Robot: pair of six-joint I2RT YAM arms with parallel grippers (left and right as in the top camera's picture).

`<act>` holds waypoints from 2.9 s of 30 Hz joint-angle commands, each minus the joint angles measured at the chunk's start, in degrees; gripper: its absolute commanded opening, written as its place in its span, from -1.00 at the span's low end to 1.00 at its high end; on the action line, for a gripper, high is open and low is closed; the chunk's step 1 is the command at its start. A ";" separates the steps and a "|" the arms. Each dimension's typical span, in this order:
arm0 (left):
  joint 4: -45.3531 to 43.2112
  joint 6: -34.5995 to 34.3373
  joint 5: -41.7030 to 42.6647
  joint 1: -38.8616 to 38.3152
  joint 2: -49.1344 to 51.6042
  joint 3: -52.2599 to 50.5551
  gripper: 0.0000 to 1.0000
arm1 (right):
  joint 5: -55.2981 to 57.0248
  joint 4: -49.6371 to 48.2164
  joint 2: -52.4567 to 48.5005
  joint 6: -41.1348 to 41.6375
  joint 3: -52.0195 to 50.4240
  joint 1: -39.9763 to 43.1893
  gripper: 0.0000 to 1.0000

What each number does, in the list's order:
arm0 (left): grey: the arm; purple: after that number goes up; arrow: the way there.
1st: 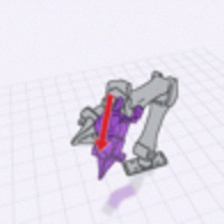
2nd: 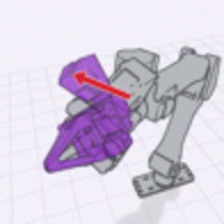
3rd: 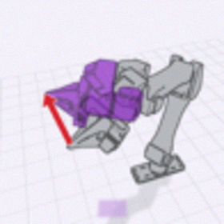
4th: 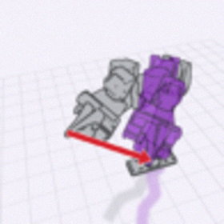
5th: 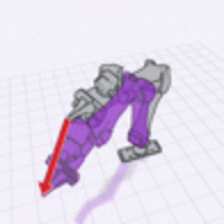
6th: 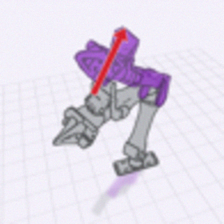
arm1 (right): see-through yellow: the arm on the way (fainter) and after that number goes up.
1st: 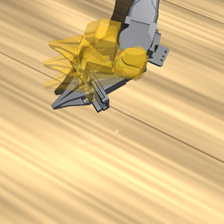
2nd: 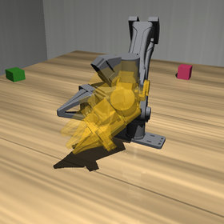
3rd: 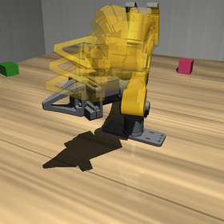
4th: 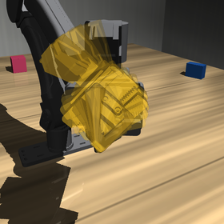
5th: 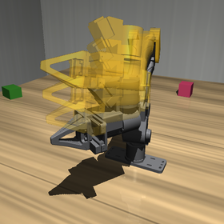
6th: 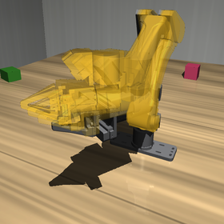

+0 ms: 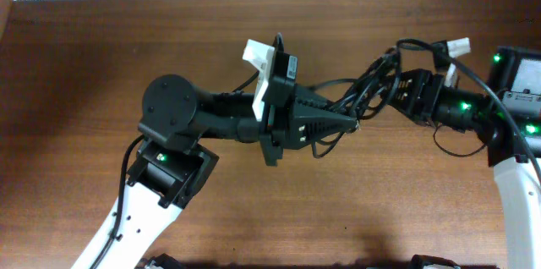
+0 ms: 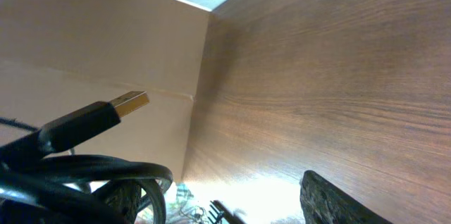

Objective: Untangle cables

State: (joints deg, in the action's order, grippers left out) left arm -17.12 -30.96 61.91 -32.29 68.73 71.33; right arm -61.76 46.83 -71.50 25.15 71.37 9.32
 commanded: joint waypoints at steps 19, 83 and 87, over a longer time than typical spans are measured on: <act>16.61 1.01 -0.07 13.81 -4.96 1.46 -1.00 | -13.25 4.79 -1.18 -18.12 -0.33 11.76 0.39; 37.97 -9.81 -45.90 10.80 1.92 1.46 -1.00 | -23.08 2.45 4.94 -38.23 -0.33 -4.76 -0.93; 40.74 -12.11 -46.31 12.76 1.92 1.49 -1.00 | -23.08 2.47 4.94 -38.21 -0.33 -4.74 -0.92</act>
State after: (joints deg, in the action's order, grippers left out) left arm 22.13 -40.42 22.94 -23.18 70.67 72.07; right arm -82.94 49.23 -66.96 -12.45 71.13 4.67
